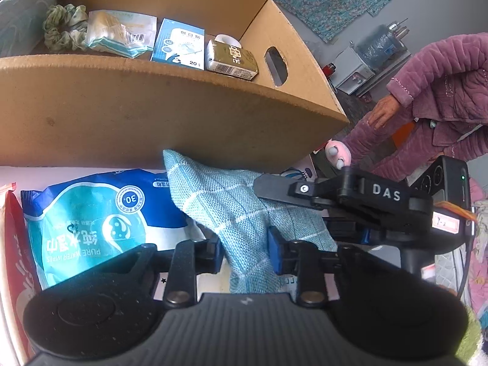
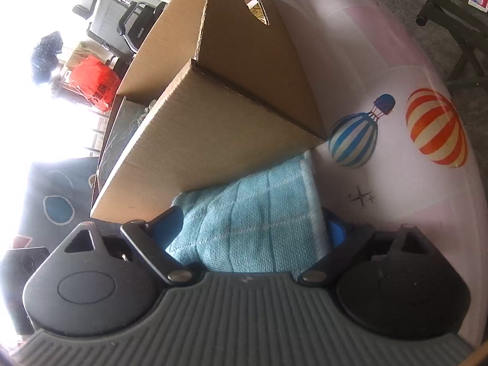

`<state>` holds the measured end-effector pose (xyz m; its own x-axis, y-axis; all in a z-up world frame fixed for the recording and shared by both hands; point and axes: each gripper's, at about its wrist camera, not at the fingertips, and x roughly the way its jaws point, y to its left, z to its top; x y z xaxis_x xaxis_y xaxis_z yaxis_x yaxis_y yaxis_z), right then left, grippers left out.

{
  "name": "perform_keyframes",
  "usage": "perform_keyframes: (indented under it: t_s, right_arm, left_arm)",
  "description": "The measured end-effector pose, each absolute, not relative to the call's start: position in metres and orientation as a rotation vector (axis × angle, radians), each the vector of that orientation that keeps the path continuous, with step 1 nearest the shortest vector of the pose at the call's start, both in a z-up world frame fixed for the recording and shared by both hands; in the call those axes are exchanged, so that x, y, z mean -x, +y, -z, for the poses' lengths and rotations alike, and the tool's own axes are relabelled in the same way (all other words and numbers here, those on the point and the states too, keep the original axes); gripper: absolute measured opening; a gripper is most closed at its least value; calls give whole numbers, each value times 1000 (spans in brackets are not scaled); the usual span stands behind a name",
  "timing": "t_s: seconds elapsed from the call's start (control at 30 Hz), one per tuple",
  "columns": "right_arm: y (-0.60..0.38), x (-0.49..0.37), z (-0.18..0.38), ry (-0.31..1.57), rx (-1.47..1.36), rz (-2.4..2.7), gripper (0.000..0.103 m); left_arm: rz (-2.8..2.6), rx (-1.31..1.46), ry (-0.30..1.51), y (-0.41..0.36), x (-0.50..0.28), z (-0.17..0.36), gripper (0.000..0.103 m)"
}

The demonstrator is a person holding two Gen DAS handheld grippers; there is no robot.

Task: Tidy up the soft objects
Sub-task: 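Carry the towel over the box and lower it inside with the right tool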

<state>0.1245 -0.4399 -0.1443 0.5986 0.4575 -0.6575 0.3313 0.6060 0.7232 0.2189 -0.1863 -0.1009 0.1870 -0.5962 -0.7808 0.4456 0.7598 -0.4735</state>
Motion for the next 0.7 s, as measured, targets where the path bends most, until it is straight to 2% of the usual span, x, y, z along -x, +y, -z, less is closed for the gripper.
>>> perform_keyframes:
  t_s: [0.03,0.1,0.27,0.47,0.7]
  right_arm:
    - [-438,-125,143,964,-951,-88,68]
    - [-434,-126,140,967,-931,-87,49]
    - [-427,-121,123,941,-876,-96,24]
    - [-426,-107,99,895,-857,-111,17]
    - [-425,-82,62,845,-841,-135,16]
  left_arm:
    - [739,147,1161,-187,-217,99,19]
    - [739,141,1141,-188,-215,95,15]
    - [754,156,1103,-186,-210,86,11]
    - [792,191,1066,-181,-197,68,10]
    - [840,213,1000,-170,-174,36,10]
